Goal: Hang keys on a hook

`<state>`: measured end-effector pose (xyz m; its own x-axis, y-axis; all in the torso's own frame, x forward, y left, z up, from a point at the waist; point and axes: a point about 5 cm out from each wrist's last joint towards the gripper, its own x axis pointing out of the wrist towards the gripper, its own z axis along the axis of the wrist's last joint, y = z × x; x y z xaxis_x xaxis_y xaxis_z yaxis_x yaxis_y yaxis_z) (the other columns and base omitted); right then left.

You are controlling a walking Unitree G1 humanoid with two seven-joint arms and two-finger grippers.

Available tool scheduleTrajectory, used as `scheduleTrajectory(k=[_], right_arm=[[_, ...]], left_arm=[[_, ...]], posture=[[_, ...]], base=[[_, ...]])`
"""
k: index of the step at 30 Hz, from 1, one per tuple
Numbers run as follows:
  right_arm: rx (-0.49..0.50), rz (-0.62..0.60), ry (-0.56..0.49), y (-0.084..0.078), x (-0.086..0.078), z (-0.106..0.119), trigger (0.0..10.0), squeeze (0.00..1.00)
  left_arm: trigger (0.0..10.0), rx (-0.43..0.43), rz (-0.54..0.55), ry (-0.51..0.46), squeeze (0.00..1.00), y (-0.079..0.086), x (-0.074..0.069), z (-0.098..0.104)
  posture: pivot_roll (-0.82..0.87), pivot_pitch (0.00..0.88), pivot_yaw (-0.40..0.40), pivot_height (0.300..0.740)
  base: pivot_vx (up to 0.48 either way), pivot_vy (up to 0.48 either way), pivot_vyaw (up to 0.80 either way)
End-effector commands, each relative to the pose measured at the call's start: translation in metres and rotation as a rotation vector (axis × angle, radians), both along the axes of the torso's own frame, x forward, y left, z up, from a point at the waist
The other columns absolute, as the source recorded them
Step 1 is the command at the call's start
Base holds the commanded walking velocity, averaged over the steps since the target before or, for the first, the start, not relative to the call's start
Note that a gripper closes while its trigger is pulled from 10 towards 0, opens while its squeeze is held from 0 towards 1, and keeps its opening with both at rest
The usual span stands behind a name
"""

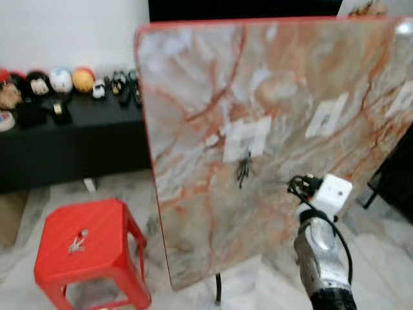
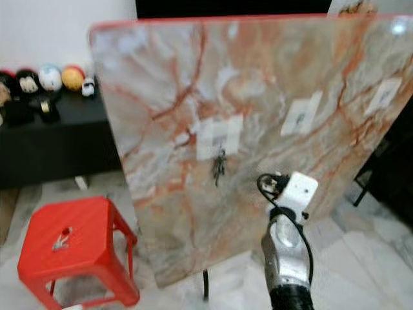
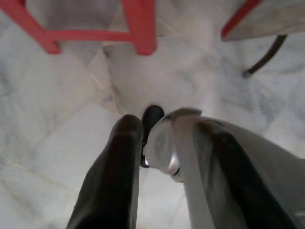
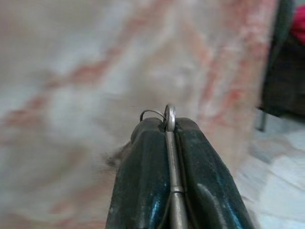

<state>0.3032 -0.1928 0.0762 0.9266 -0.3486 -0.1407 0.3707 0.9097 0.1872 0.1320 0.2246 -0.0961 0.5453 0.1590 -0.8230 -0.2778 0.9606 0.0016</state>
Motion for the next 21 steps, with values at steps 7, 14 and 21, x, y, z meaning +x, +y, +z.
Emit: scheduleTrajectory(k=[7, 14, 21], right_arm=[[-0.044, -0.034, -0.056, -0.008, 0.006, 0.015, 10.0, 0.0], [-0.069, -0.055, -0.072, -0.017, 0.009, 0.021, 10.0, 0.0], [-0.062, -0.054, -0.059, -0.015, 0.006, 0.016, 10.0, 0.0]], left_arm=[[10.0, -0.005, -0.041, 0.042, 0.0, -0.013, 0.005, -0.002], [10.0, -0.001, -0.049, 0.045, 0.0, -0.011, 0.002, -0.003], [10.0, 0.004, -0.058, 0.049, 0.0, -0.009, 0.0, -0.003]], posture=[[0.06, 0.0, -0.086, 0.714], [0.06, 0.0, -0.087, 0.714], [0.06, 0.0, -0.087, 0.714]], base=[[0.0, 0.0, 0.0], [0.0, 0.0, 0.0], [0.0, 0.0, 0.0]])
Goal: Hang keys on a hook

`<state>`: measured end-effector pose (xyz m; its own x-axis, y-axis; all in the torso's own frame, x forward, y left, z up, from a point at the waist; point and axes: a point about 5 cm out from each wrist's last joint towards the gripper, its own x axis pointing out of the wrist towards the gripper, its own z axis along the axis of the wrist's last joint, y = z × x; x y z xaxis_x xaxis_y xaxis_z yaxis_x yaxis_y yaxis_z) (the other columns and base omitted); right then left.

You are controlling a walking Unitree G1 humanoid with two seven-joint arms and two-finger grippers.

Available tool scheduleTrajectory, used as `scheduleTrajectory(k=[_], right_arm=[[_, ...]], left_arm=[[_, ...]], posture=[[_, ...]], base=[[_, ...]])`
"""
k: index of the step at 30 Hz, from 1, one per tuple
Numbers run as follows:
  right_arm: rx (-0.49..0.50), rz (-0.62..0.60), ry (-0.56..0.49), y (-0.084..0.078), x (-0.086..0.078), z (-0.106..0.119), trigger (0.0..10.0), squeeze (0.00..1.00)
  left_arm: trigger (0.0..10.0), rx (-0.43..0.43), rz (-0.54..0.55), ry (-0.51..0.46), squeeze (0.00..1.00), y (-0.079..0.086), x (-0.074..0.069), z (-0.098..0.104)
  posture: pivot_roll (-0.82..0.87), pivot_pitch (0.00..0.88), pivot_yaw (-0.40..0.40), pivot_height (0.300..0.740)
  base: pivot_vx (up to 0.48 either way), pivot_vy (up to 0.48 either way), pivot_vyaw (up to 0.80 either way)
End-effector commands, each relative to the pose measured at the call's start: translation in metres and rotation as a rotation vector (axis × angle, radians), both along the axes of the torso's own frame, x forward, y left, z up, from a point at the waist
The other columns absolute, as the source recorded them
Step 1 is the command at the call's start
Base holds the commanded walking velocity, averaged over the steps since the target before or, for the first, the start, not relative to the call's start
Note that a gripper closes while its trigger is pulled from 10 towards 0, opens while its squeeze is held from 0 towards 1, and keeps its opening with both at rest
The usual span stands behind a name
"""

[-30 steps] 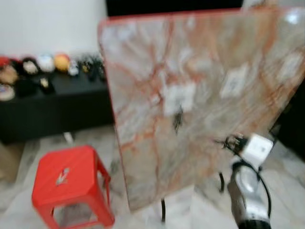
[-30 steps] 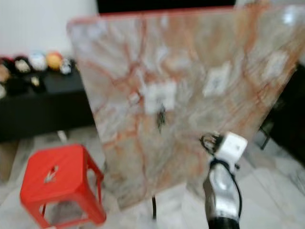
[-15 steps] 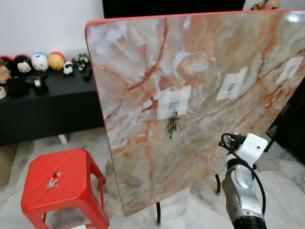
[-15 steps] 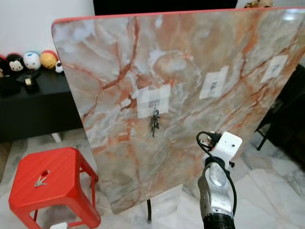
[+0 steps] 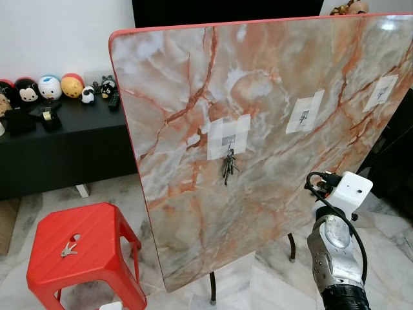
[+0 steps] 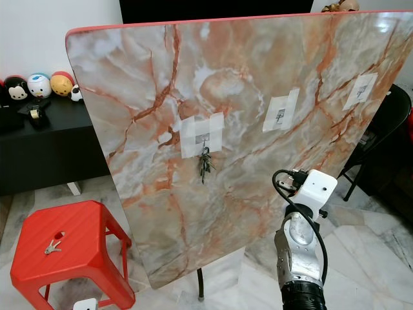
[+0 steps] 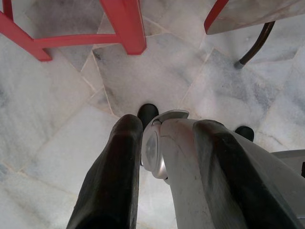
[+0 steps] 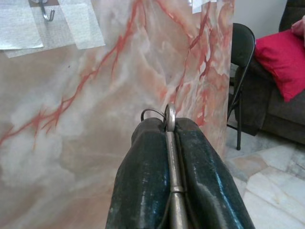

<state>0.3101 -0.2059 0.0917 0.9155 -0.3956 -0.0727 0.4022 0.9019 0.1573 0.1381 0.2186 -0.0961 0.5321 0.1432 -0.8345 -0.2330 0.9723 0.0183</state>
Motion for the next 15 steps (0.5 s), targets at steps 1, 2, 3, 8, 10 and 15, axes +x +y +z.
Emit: scheduleTrajectory(k=[1, 2, 3, 8, 10, 15], right_arm=[[-0.006, -0.009, -0.006, -0.0014, -0.001, 0.0004, 10.0, 0.0], [-0.005, -0.008, -0.006, -0.0009, -0.0011, 0.0003, 10.0, 0.0], [-0.004, -0.006, -0.006, -0.0004, -0.0009, 0.0002, 10.0, 0.0], [-0.002, -0.004, -0.008, 0.0, -0.0002, 0.0008, 10.0, 0.0], [-0.001, 0.0, -0.008, 0.0005, 0.0001, 0.001, 10.0, 0.0], [0.002, 0.007, -0.008, 0.002, 0.0008, 0.0007, 10.0, 0.0]], left_arm=[[10.0, -0.006, -0.011, 0.026, 0.0, -0.0026, -0.0064, -0.003], [10.0, -0.007, -0.012, 0.026, 0.0, -0.0024, -0.0065, -0.0029], [10.0, -0.007, -0.013, 0.026, 0.0, -0.0022, -0.0064, -0.0029], [10.0, -0.008, -0.012, 0.023, 0.0, -0.0018, -0.0065, -0.0028], [10.0, -0.008, -0.012, 0.023, 0.0, -0.0019, -0.0066, -0.0028], [10.0, -0.009, -0.009, 0.022, 0.0, -0.0017, -0.0069, -0.0028]], posture=[[0.06, 0.0, -0.087, 0.714], [0.05, 0.0, -0.084, 0.714], [0.05, 0.0, -0.084, 0.714], [0.06, 0.0, -0.087, 0.714], [0.06, 0.0, -0.087, 0.714], [0.06, 0.0, -0.087, 0.714]], base=[[0.0, 0.0, 0.0], [0.0, 0.0, 0.0], [0.0, 0.0, 0.0], [0.151, 0.0, 0.0], [0.259, 0.0, 0.0], [0.259, 0.0, 0.0]])
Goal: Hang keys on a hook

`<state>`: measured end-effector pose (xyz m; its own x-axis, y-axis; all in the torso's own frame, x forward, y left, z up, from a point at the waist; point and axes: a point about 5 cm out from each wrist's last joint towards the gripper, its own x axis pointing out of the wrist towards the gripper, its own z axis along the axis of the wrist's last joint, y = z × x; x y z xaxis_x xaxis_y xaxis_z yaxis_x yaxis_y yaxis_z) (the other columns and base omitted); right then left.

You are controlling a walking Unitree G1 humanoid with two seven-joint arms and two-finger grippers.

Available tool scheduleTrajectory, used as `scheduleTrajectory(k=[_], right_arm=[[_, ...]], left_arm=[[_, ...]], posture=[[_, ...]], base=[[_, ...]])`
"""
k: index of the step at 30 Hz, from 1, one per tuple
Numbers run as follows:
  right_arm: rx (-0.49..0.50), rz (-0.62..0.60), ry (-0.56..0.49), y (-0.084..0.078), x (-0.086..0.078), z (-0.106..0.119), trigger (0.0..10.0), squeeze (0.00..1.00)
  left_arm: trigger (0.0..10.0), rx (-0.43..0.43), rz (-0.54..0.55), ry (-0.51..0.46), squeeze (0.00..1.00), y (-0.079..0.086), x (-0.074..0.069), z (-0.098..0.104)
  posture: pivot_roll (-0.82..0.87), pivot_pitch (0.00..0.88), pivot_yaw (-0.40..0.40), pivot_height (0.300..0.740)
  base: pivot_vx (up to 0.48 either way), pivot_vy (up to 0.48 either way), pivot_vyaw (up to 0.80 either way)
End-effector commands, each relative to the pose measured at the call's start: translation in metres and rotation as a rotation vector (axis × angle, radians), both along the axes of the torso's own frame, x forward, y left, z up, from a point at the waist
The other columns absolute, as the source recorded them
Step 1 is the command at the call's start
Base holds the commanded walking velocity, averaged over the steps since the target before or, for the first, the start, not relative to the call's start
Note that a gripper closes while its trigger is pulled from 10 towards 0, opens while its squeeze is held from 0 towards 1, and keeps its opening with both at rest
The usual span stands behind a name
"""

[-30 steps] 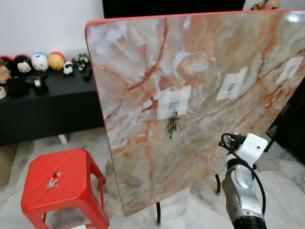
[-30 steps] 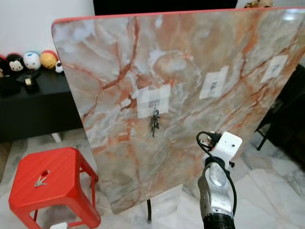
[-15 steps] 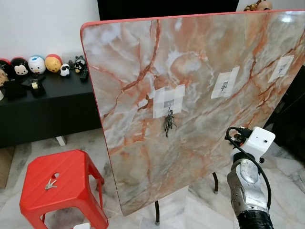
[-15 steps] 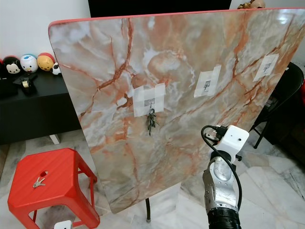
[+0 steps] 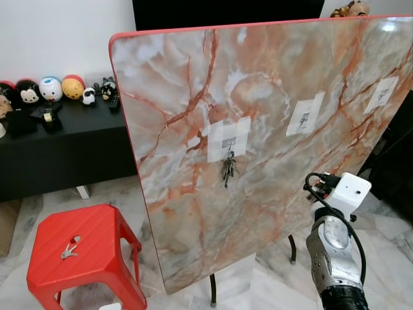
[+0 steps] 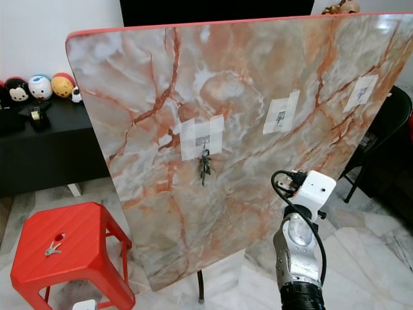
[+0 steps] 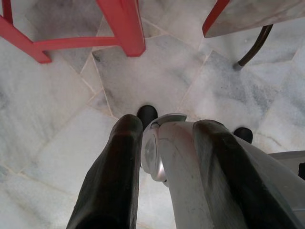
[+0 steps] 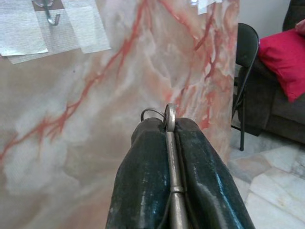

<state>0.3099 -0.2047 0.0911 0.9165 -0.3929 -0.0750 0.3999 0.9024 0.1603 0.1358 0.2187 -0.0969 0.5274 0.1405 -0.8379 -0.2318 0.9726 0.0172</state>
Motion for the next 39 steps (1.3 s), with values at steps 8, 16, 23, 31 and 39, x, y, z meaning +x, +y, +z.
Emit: scheduleTrajectory(k=[8, 16, 23, 31, 39], right_arm=[[0.002, -0.001, -0.013, 0.0, 0.001, 0.002, 10.0, 0.0], [0.007, 0.005, -0.012, 0.002, 0.0, 0.001, 10.0, 0.0], [0.011, 0.009, -0.011, 0.004, 0.0, 0.0, 10.0, 0.0], [0.005, -0.023, -0.008, -0.003, -0.003, -0.001, 10.0, 0.0], [0.005, -0.054, 0.005, -0.012, -0.008, -0.005, 10.0, 0.0]], left_arm=[[10.0, -0.009, -0.001, 0.015, 0.0, -0.002, -0.005, -0.002], [10.0, -0.012, 0.004, 0.007, 0.0, -0.001, -0.004, -0.002], [10.0, -0.016, 0.004, 0.007, 0.0, -0.001, -0.004, -0.002], [10.0, -0.014, 0.002, 0.004, 0.0, -0.001, -0.004, -0.001], [10.0, -0.015, -0.005, 0.004, 0.0, -0.001, -0.004, -0.001]], posture=[[0.06, 0.0, -0.09, 0.714], [0.06, 0.0, -0.088, 0.714], [0.06, 0.0, -0.085, 0.714], [0.06, 0.0, -0.087, 0.714], [0.06, 0.0, -0.086, 0.714]], base=[[0.267, 0.0, 0.0], [0.17, 0.0, 0.0], [0.0, 0.0, 0.0], [0.124, 0.0, 0.0], [0.251, 0.0, 0.0]])
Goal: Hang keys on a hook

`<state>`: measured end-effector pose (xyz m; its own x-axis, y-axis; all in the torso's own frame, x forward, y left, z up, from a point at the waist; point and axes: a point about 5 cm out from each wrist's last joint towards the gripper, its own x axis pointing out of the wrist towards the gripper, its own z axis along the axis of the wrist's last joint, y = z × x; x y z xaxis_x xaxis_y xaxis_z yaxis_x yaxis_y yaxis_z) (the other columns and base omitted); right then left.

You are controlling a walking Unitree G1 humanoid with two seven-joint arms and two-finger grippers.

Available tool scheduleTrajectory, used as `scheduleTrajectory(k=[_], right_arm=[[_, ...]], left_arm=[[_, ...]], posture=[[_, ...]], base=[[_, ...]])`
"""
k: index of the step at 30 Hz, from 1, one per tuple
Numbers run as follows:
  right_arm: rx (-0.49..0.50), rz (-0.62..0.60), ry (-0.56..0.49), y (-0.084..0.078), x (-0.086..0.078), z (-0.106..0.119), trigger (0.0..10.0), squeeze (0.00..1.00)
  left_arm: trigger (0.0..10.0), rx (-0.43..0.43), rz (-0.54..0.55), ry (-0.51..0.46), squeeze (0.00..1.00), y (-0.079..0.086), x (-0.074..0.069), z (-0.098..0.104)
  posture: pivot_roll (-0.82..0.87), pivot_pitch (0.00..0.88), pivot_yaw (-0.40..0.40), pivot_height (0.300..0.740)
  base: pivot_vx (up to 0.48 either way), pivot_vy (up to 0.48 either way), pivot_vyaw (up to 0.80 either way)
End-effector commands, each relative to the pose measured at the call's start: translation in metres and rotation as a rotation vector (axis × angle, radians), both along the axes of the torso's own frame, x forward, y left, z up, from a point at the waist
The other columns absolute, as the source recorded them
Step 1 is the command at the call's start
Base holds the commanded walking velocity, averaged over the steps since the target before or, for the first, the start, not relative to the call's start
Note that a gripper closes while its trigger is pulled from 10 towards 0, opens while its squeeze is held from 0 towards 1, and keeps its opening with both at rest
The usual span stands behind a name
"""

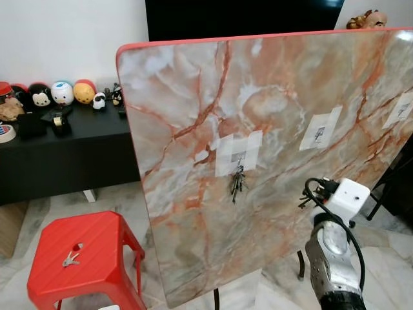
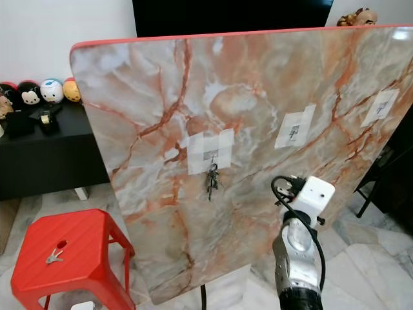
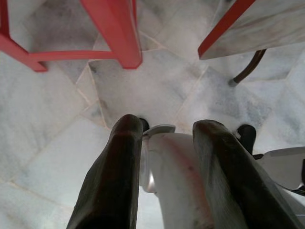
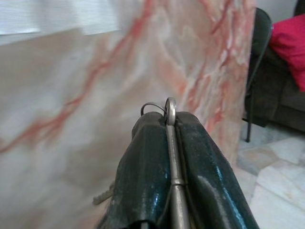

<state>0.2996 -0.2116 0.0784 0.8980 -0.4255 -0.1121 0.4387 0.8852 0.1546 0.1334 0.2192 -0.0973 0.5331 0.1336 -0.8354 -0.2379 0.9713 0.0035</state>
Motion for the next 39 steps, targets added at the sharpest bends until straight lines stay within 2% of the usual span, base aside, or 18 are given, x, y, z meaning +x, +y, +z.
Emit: scheduleTrajectory(k=[1, 4, 5, 6, 8, 9, 12, 13, 15, 16, 21, 25, 32, 39], right_arm=[[-0.008, -0.017, -0.03, -0.005, 0.002, 0.008, 10.0, 0.0], [-0.01, -0.03, -0.006, -0.013, -0.001, 0.003, 10.0, 0.0], [-0.04, -0.025, 0.048, -0.023, -0.009, -0.009, 10.0, 0.0], [-0.04, -0.025, 0.048, -0.023, -0.009, -0.009, 10.0, 0.0], [-0.083, -0.042, 0.119, -0.041, -0.024, -0.026, 10.0, 0.0], [-0.083, -0.042, 0.119, -0.041, -0.024, -0.026, 10.0, 0.0], [-0.124, -0.08, 0.176, -0.058, -0.045, -0.042, 10.0, 0.0], [-0.153, -0.088, 0.22, -0.064, -0.059, -0.053, 10.0, 0.0], [-0.172, -0.083, 0.244, -0.067, -0.073, -0.063, 10.0, 0.0], [-0.194, -0.069, 0.279, -0.067, -0.086, -0.072, 10.0, 0.0], [-0.179, -0.058, 0.328, -0.062, -0.104, -0.086, 10.0, 0.0], [-0.18, -0.062, 0.324, -0.061, -0.104, -0.087, 10.0, 0.0], [-0.189, -0.061, 0.264, -0.061, -0.086, -0.076, 10.0, 0.0], [-0.184, -0.07, 0.248, -0.06, -0.081, -0.074, 10.0, 0.0]], left_arm=[[10.0, -0.003, -0.011, 0.012, 0.0, -0.002, -0.001, -0.001], [10.0, -0.003, -0.009, 0.01, 0.0, -0.002, -0.001, -0.001], [10.0, -0.003, -0.008, 0.01, 0.0, -0.002, -0.001, -0.001], [10.0, -0.003, -0.008, 0.01, 0.0, -0.002, -0.001, -0.001], [10.0, -0.003, -0.006, 0.009, 0.0, -0.002, -0.001, -0.001], [10.0, -0.003, -0.006, 0.009, 0.0, -0.002, -0.001, -0.001], [10.0, -0.002, -0.005, 0.009, 0.0, -0.002, -0.001, -0.001], [10.0, -0.002, -0.003, 0.009, 0.0, -0.002, -0.001, -0.001], [10.0, -0.001, -0.001, 0.006, 0.0, -0.002, -0.001, -0.001], [10.0, -0.001, 0.0, 0.005, 0.0, -0.002, -0.001, -0.001], [10.0, 0.002, -0.002, 0.006, 0.0, 0.0, -0.001, -0.001], [10.0, 0.006, -0.005, 0.008, 0.0, 0.001, -0.001, 0.0], [10.0, 0.01, -0.009, 0.007, 0.0, 0.001, 0.0, 0.0], [10.0, 0.021, -0.041, 0.012, 0.0, 0.001, 0.001, 0.0]], posture=[[0.06, 0.0, -0.086, 0.714], [0.06, 0.0, -0.094, 0.714], [0.07, 0.0, -0.096, 0.714], [0.07, 0.0, -0.096, 0.714], [0.07, 0.0, -0.096, 0.714], [0.07, 0.0, -0.096, 0.714], [0.06, 0.0, -0.099, 0.714], [0.06, 0.0, -0.099, 0.714], [0.06, 0.0, -0.1, 0.714], [0.06, 0.0, -0.101, 0.714], [0.05, 0.0, -0.092, 0.714], [0.05, 0.0, -0.085, 0.714], [0.06, 0.0, -0.086, 0.714], [0.05, 0.0, -0.086, 0.714]], base=[[0.259, 0.0, 0.0], [0.257, 0.0, 0.0], [0.262, 0.0, 0.0], [0.262, 0.0, 0.0], [0.259, 0.0, 0.0], [0.259, 0.0, 0.0], [0.256, 0.0, 0.0], [0.0, 0.0, 0.0], [0.0, 0.0, 0.0], [0.0, 0.0, 0.0], [0.0, 0.0, 0.0], [0.0, 0.0, 0.0], [0.0, 0.0, 0.0], [0.0, 0.0, 0.0]])
